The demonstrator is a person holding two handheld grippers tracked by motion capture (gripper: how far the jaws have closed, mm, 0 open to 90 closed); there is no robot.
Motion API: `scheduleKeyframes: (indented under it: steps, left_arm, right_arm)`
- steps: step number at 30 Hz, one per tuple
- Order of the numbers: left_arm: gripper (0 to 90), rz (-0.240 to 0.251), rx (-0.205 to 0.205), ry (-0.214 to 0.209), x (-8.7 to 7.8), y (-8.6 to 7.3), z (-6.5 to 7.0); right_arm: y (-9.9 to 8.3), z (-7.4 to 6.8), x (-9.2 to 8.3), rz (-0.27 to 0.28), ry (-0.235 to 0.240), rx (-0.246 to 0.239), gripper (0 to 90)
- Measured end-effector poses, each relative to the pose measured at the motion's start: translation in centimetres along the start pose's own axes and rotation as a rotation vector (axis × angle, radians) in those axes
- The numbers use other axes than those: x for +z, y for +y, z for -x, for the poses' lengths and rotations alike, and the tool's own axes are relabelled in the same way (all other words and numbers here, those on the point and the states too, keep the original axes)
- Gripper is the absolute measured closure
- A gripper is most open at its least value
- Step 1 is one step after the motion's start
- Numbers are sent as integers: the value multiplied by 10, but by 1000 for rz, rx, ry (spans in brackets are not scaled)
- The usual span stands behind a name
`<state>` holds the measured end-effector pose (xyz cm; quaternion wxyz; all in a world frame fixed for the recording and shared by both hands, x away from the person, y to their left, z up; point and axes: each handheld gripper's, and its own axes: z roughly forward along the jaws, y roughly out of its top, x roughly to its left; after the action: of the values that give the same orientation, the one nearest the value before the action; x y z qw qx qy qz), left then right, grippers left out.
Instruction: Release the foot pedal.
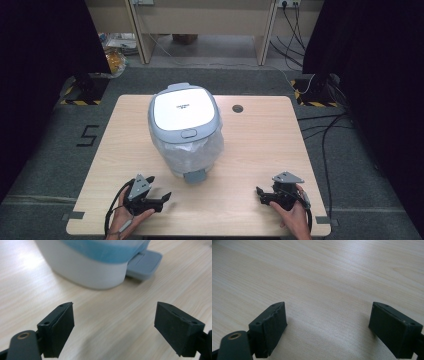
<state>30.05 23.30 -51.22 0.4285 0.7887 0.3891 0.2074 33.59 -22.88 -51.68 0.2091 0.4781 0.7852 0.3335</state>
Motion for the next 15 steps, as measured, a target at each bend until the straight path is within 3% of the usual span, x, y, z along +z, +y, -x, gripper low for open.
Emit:
scheduleKeyframes:
  steps: [8, 15]
  left_arm:
    - [157, -50, -13, 4, -8, -16, 1]
    - [161, -97, 9, 26, -9, -19, 3]
  right_arm:
    - [0, 0, 0, 1, 0, 1, 145]
    - [0, 0, 0, 1, 0, 0, 144]
